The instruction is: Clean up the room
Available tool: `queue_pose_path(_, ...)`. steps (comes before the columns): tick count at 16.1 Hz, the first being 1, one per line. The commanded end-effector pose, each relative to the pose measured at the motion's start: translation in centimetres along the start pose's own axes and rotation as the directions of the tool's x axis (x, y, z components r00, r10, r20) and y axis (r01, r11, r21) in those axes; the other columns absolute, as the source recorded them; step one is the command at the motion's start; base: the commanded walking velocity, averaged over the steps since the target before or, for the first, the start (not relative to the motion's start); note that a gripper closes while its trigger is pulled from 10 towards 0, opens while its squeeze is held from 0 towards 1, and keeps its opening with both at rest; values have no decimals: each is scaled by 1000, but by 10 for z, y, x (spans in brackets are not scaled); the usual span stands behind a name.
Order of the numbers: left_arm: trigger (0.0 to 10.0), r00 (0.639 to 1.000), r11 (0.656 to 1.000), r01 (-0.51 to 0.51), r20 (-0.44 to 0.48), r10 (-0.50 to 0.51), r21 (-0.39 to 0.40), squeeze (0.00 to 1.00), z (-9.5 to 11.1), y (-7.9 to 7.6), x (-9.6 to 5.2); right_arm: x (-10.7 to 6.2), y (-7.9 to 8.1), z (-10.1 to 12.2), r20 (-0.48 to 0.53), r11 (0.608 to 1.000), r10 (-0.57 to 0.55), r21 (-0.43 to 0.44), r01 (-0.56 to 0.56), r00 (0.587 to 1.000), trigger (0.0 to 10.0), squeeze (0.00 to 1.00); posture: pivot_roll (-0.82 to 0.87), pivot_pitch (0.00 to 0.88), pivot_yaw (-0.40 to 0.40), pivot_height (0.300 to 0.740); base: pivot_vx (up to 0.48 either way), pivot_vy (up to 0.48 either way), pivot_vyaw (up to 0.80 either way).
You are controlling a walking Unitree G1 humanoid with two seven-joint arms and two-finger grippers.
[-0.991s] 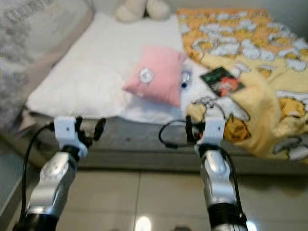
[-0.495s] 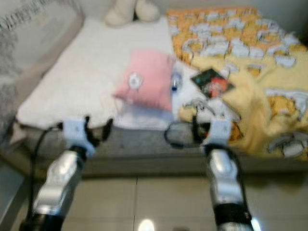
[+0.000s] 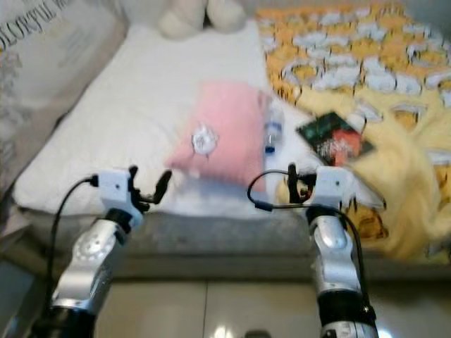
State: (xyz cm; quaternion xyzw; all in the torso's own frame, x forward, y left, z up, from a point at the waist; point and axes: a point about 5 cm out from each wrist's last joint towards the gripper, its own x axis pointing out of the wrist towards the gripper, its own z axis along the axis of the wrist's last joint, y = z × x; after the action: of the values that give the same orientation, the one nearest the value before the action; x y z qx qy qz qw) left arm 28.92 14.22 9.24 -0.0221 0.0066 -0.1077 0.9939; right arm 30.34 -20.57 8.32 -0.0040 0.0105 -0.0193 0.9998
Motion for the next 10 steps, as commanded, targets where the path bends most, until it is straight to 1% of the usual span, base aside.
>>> queue_pose_path(1,10000,1000,1000,-17,14,17,22,0,4,8,0,4,9,7,32,1000,13,3,-13,999,10000,0,-143,0,108,740,480,0,0)
queue_pose_path(3,10000,999,999,11,29,-12,36,0,9,5,4,8,1,15,63,1000,-31,-2,31,998,10000,0,-147,0,113,740,480,0,0)
queue_pose_path(4,10000,999,998,32,39,-34,49,0,12,2,7,11,-5,21,77,997,-70,-6,71,995,10000,0,-148,0,115,740,480,0,0)
queue_pose_path(5,10000,998,997,41,53,-44,59,0,16,1,9,12,-8,22,74,997,-78,-10,79,994,10000,0,-151,0,120,740,480,0,0)
queue_pose_path(6,10000,998,996,48,40,-51,74,0,15,-1,11,13,-9,22,72,997,-76,-9,77,994,10000,0,-151,0,120,740,0,0,0)
queue_pose_path(7,10000,998,997,52,37,-54,57,0,15,-2,12,13,-7,21,66,998,-68,-9,69,995,10000,0,-153,0,123,740,0,0,0)
queue_pose_path(8,10000,998,997,49,34,-51,53,0,15,-1,12,13,-5,18,55,999,-52,-11,53,997,10000,0,-154,0,125,740,0,-439,0)
queue_pose_path(10,10000,999,999,41,18,-42,33,0,10,-1,11,9,7,13,32,1000,-9,-3,9,999,10000,0,-153,0,119,740,264,-396,0)
